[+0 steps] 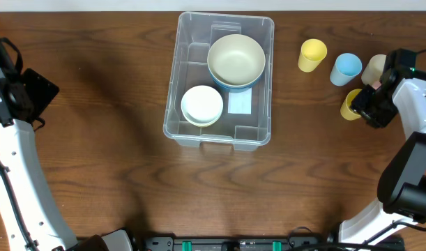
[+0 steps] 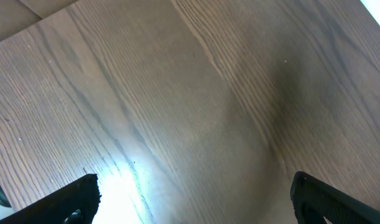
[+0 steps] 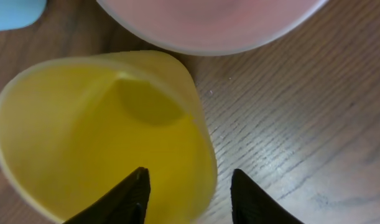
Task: Pack container
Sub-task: 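Move the right gripper to the yellow cup and grasp it, then carry the yellow cup into the bin beside the white bowls and release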
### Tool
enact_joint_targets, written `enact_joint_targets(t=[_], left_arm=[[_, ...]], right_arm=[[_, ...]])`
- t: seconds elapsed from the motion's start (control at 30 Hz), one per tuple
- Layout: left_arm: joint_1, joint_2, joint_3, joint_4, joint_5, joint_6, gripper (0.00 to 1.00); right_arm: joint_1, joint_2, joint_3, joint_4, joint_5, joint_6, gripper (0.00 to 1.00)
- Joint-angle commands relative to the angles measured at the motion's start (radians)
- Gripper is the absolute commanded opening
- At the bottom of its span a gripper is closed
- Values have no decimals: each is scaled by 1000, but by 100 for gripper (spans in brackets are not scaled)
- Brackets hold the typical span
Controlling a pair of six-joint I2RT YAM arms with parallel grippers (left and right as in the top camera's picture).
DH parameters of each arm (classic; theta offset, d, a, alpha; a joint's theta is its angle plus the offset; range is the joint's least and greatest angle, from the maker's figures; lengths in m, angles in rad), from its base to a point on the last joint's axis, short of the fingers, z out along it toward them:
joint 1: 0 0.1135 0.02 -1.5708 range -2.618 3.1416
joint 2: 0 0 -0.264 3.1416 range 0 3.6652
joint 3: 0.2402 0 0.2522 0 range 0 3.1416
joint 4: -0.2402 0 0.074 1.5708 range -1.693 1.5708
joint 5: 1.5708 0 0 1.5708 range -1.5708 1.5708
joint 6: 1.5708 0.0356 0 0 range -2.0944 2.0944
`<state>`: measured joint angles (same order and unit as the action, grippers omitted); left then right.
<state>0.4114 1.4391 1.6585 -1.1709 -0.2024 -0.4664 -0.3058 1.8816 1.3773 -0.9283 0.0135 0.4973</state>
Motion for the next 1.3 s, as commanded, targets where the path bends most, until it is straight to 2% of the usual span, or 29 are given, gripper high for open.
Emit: enact_joint_targets(t=[0.0,0.07,0.1,0.13,0.3,0.43,0.57,0.7,0.83,1.0,1.27], left_arm=[[5,1,14,-3,-12,13,98],[5,1,14,-3,-12,13,98],[5,1,14,-3,-12,13,98],[5,1,14,-3,-12,13,98],[5,1,14,-3,-12,13,98],[5,1,14,-3,-12,13,98],[5,1,14,-3,-12,13,98],[5,1,14,-3,-12,13,98],[5,1,14,-3,-12,13,98],[5,1,14,-3,-12,13,98],[5,1,14,-3,-12,13,98]], right_arm=[[-8,19,-14,15,-2,15,28],[-8,18,-14,20,-2,14,18],[-7,14,-13,19,-3,14,7],[-4,11,-12,18,-3,14,1],[31,-45,-8,14,4,2,1],[100,-142,4,-5,-63,-24,1],[233,-264,40,-12,-101,-80,1],[417,-329,167,-61,-100,-153,1],[583,-320,300,-91,-95,-199,1],[736,-265,323,-28,-34,-193,1],[767,-18,323,-24,13,-169,1]])
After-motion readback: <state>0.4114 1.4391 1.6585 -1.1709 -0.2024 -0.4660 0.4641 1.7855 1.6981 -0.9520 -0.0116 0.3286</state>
